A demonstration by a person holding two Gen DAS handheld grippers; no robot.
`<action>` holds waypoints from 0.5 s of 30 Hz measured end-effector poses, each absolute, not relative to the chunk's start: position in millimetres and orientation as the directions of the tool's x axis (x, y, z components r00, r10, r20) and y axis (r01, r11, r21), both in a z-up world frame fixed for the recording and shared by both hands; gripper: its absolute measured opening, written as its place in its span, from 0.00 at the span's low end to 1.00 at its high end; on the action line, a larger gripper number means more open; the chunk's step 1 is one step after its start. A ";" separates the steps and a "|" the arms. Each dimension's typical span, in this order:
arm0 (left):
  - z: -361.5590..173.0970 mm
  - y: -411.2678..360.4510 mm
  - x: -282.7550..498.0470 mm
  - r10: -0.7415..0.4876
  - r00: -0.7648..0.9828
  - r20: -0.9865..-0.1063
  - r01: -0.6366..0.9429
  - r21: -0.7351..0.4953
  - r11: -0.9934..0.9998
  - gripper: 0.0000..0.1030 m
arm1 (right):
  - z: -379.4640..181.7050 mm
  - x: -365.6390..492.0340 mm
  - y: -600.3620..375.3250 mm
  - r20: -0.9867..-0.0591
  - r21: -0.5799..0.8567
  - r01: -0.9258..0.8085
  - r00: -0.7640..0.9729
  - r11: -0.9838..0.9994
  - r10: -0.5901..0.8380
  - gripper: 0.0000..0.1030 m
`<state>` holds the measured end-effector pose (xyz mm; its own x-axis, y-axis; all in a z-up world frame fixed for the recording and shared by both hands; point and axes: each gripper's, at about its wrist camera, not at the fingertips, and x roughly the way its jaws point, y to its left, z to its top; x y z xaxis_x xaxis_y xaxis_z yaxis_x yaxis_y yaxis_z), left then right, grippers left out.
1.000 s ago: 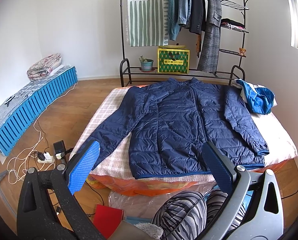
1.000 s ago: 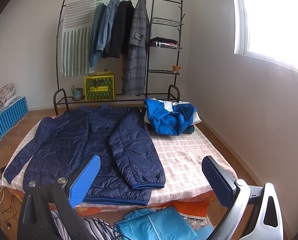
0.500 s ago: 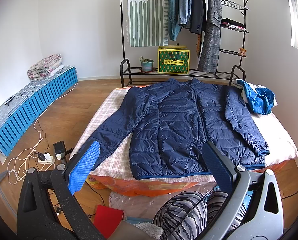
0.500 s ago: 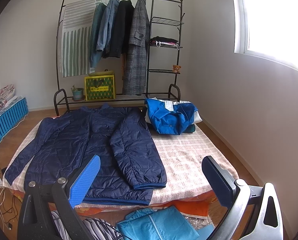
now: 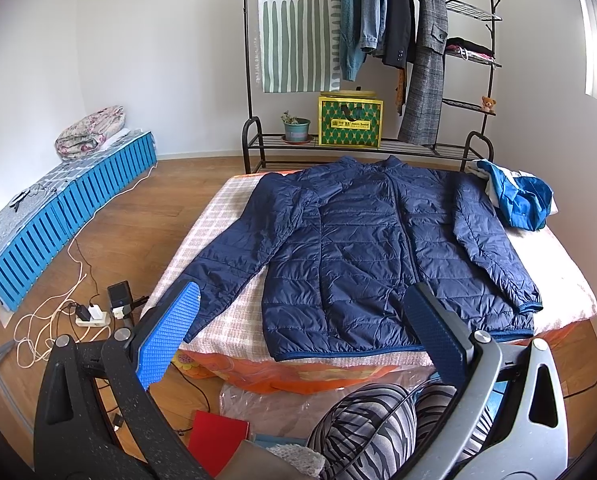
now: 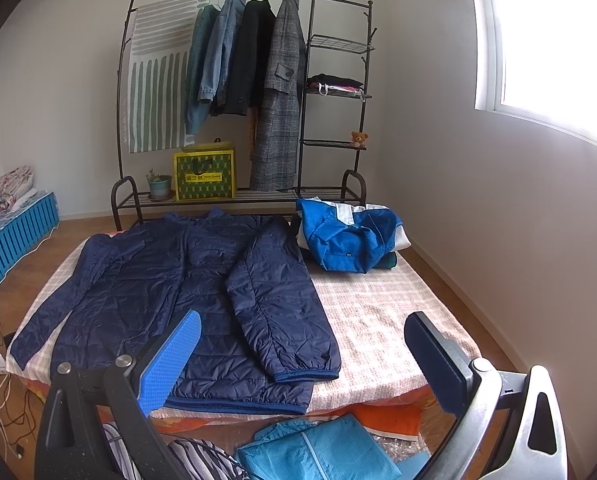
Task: Fold large clothes
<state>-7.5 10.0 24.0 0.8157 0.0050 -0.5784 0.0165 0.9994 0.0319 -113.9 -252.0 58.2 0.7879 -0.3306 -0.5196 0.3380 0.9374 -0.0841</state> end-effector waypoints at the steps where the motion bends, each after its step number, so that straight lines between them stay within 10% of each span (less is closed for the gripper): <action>1: 24.8 10.4 -6.6 0.005 0.815 -0.579 0.016 0.031 0.999 1.00 | 58.2 -112.8 -250.9 -0.520 -0.085 0.337 0.788 0.938 -0.330 1.00; 15: 26.3 36.3 -0.5 0.025 0.816 -0.578 -0.014 0.024 1.000 1.00 | 62.4 -97.6 -223.4 -0.507 -0.107 0.277 0.811 0.955 -0.292 1.00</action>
